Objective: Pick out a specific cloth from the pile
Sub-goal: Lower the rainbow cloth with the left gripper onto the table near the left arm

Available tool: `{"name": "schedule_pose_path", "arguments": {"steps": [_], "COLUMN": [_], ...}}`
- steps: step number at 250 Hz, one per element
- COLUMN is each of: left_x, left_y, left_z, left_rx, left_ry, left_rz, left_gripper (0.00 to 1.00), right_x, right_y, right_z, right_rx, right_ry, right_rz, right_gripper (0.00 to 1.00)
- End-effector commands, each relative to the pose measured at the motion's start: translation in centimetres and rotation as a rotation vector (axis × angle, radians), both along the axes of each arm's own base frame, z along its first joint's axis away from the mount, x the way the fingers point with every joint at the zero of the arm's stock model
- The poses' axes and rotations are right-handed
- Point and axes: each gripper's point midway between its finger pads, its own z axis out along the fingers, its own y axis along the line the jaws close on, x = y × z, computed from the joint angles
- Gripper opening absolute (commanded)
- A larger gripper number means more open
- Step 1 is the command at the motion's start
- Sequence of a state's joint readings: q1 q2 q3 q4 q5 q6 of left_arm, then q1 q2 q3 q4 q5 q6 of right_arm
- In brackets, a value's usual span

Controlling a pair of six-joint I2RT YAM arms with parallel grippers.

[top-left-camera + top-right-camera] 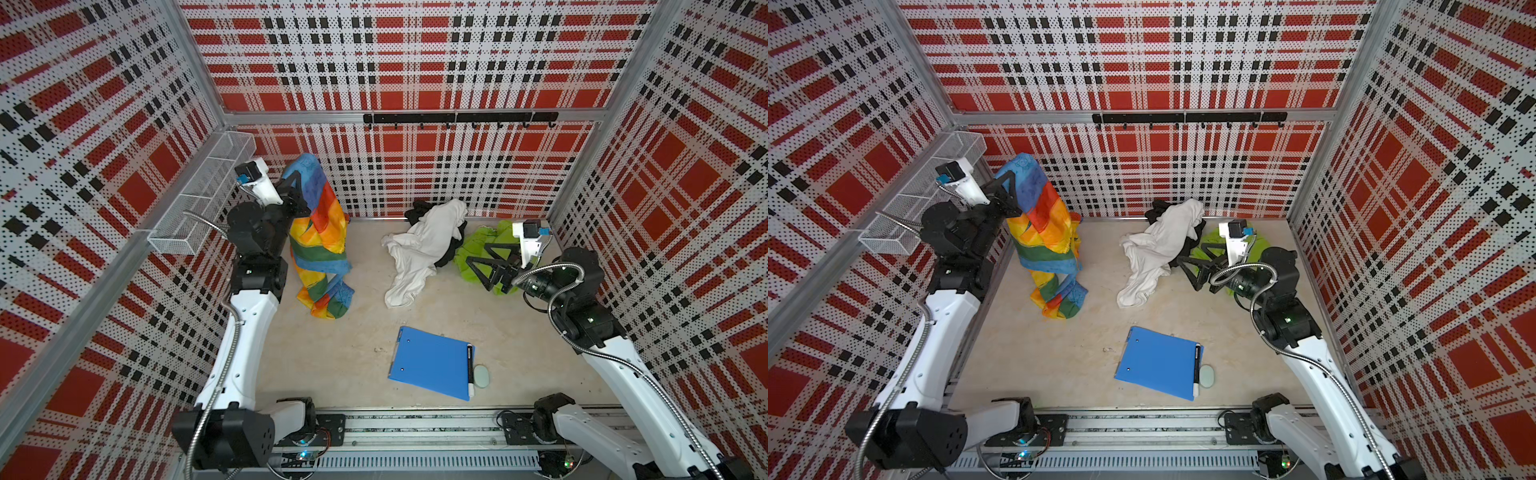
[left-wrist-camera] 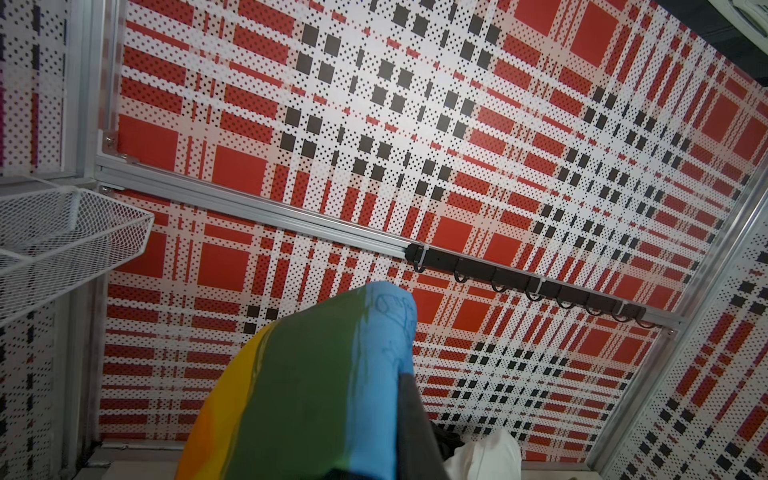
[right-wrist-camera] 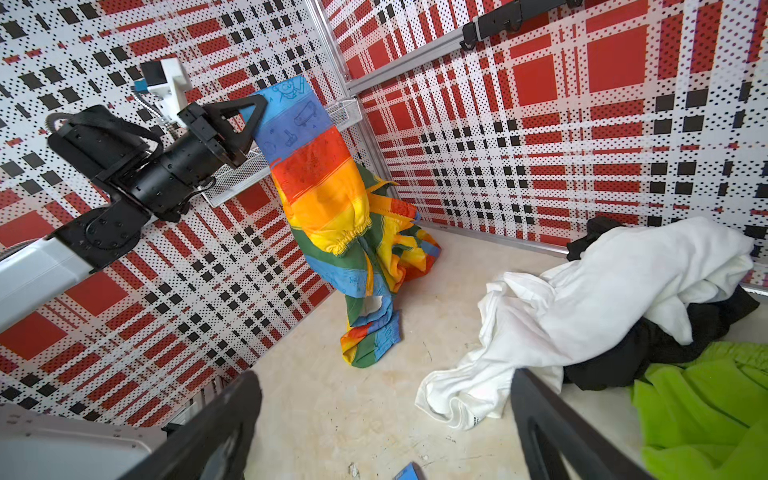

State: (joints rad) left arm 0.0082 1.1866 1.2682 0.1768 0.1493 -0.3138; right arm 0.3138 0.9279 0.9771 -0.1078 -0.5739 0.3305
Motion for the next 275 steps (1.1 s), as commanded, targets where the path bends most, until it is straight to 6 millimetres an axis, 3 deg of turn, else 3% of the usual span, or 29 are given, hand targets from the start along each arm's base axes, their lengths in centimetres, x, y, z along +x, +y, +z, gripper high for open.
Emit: {"name": "schedule_pose_path", "arguments": {"steps": [1, 53, 132, 169, 223, 275], "left_x": [-3.0, -1.9, 1.3, 0.6, -0.6, -0.4], "left_y": [-0.8, -0.6, 0.0, -0.5, -2.0, -3.9], "left_z": [1.9, -5.7, -14.3, -19.8, -26.0, -32.6], "left_rx": [0.079, 0.080, 0.063, 0.050, 0.054, 0.042], "left_ry": [-0.092, 0.058, 0.199, 0.283, 0.405, 0.560], "left_rz": [0.052, 0.087, 0.088, 0.103, 0.106, 0.062], "left_gripper": [0.00, 0.00, 0.00, 0.00, 0.00, 0.00], "right_x": [-0.1, 0.1, 0.2, 0.4, 0.8, 0.9], "right_y": [0.0, 0.2, 0.1, 0.2, 0.5, 0.5], "right_z": [0.3, -0.3, -0.8, -0.6, -1.3, -2.4], "right_rx": [-0.006, -0.001, -0.004, 0.011, 0.008, 0.008], "right_ry": [-0.040, -0.030, -0.024, -0.026, -0.009, 0.015], "right_rz": [-0.003, 0.002, -0.005, -0.002, 0.007, 0.003], "right_gripper": [1.00, 1.00, 1.00, 1.00, 1.00, 1.00]}}
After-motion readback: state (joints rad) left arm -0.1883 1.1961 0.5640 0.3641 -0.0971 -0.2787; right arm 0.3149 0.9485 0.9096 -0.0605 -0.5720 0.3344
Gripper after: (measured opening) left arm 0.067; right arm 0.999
